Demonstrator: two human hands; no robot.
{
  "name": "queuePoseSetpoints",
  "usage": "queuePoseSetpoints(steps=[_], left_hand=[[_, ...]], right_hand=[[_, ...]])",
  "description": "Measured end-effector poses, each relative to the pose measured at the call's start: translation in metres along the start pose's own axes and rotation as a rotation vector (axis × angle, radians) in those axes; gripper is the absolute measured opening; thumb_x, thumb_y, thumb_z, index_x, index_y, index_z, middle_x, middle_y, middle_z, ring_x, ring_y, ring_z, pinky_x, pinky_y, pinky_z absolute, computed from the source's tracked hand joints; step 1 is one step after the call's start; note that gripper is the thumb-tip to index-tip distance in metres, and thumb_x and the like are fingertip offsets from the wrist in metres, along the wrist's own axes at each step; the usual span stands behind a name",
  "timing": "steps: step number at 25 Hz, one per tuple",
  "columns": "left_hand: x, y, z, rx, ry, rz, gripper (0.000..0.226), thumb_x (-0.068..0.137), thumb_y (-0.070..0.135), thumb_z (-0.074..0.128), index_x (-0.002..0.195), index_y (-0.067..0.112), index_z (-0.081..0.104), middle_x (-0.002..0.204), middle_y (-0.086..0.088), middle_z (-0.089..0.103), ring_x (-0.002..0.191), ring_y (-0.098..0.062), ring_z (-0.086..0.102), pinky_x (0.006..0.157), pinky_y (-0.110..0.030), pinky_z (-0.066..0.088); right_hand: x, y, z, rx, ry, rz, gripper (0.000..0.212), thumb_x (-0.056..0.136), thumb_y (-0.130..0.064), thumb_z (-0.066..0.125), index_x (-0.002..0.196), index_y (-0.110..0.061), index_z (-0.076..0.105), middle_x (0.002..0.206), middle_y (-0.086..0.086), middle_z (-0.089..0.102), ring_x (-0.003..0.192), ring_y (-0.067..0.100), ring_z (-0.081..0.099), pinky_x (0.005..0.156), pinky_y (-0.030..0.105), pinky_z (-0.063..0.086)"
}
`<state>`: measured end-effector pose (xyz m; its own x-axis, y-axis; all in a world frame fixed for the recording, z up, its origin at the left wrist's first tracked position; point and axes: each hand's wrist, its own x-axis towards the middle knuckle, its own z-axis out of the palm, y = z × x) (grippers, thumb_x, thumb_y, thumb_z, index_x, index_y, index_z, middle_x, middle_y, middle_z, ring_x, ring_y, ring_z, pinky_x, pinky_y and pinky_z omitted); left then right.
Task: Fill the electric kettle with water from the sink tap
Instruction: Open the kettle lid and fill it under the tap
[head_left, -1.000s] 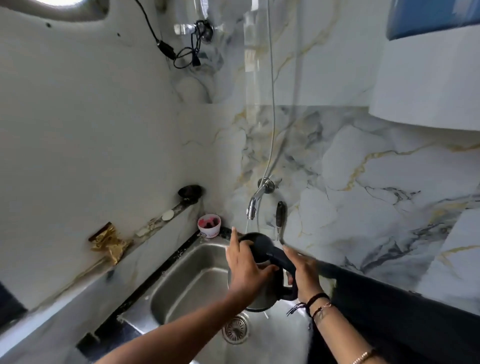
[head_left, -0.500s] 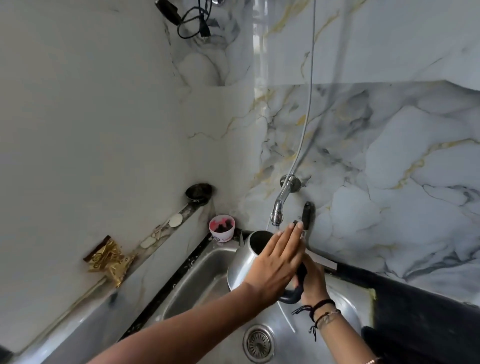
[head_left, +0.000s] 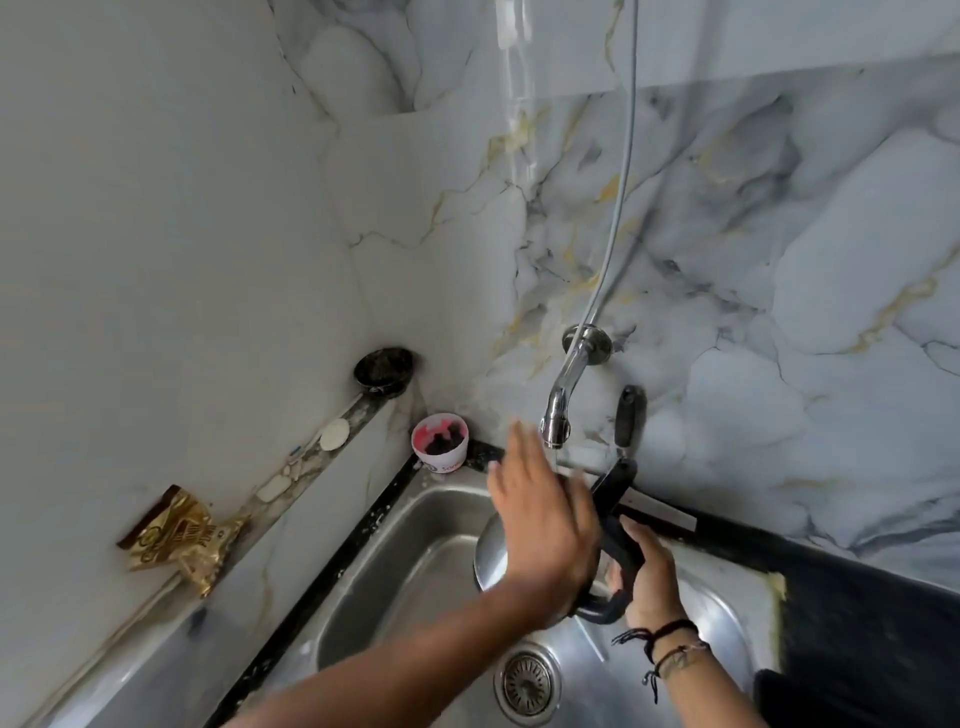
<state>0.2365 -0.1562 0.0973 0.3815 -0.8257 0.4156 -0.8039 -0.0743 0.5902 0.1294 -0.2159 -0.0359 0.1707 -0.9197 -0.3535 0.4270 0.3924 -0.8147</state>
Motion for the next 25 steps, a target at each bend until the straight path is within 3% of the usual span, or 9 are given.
queuePoseSetpoints(steps=[2,5,8,11,16,18,21,25], left_hand=[[0.036,-0.011,0.001,0.168,-0.099,-0.265,0.065,0.098,0.055,0.039,0.136,0.004,0.048,0.148,-0.016,0.045,0.144,-0.030,0.029,0.120,-0.050,0.010],[0.080,-0.015,0.010,0.383,-0.342,-0.293,0.074,0.084,0.076,0.043,0.098,0.008,0.070,0.114,-0.015,0.068,0.125,-0.037,0.051,0.118,-0.056,0.010],[0.099,-0.009,0.025,0.407,-0.360,-0.214,0.043,0.086,0.050,0.050,0.071,0.013,0.065,0.091,-0.015,0.072,0.105,-0.036,0.062,0.116,-0.055,0.015],[0.113,-0.015,0.027,0.372,-0.428,-0.171,0.040,0.083,0.041,0.049,0.055,0.014,0.049,0.073,-0.009,0.063,0.092,-0.033,0.060,0.116,-0.051,0.019],[0.135,-0.031,0.015,0.210,-0.701,-0.167,0.046,0.089,0.040,0.057,0.054,0.012,0.046,0.055,0.001,0.048,0.058,-0.014,0.047,0.108,-0.054,0.035],[0.134,-0.034,0.011,0.213,-0.746,-0.158,0.048,0.090,0.047,0.059,0.058,0.012,0.052,0.064,0.000,0.057,0.066,-0.017,0.055,0.107,-0.055,0.035],[0.127,-0.041,0.005,0.032,-0.697,-0.219,0.038,0.085,0.046,0.072,0.102,0.012,0.071,0.112,-0.005,0.069,0.109,-0.026,0.062,0.107,-0.049,0.040],[0.125,-0.045,-0.004,-0.283,-0.683,-0.294,0.032,0.084,0.023,0.079,0.112,0.008,0.072,0.116,-0.009,0.071,0.099,-0.019,0.067,0.086,-0.027,0.052]], right_hand=[[0.013,0.004,-0.003,-0.042,0.028,0.032,0.036,0.067,-0.041,0.069,0.059,-0.012,0.050,0.038,0.004,0.039,0.033,0.018,0.035,0.036,0.024,0.023],[0.026,0.007,-0.002,-0.032,0.029,0.014,0.032,0.070,-0.040,0.068,0.060,-0.014,0.055,0.042,0.004,0.040,0.033,0.018,0.035,0.035,0.022,0.025],[0.033,0.003,0.002,-0.026,0.025,0.001,0.028,0.072,-0.037,0.067,0.056,-0.016,0.057,0.042,0.005,0.041,0.032,0.019,0.036,0.036,0.022,0.025],[0.035,-0.002,0.002,-0.009,0.008,-0.020,0.029,0.076,-0.034,0.064,0.051,-0.020,0.059,0.041,0.002,0.043,0.032,0.017,0.037,0.036,0.022,0.025],[0.034,-0.008,0.008,-0.039,-0.009,-0.057,0.035,0.081,-0.031,0.060,0.049,-0.016,0.057,0.038,0.004,0.042,0.031,0.018,0.037,0.036,0.023,0.025],[0.033,-0.010,0.009,-0.056,-0.013,-0.056,0.037,0.079,-0.032,0.061,0.046,-0.015,0.057,0.036,0.006,0.042,0.030,0.020,0.037,0.036,0.023,0.025],[0.032,-0.012,0.007,-0.092,0.000,-0.043,0.041,0.081,-0.032,0.062,0.045,-0.014,0.056,0.036,0.006,0.042,0.031,0.021,0.037,0.037,0.025,0.025],[0.029,-0.016,0.004,-0.103,0.003,-0.051,0.039,0.079,-0.033,0.063,0.046,-0.014,0.056,0.037,0.006,0.042,0.032,0.020,0.038,0.037,0.024,0.026]])
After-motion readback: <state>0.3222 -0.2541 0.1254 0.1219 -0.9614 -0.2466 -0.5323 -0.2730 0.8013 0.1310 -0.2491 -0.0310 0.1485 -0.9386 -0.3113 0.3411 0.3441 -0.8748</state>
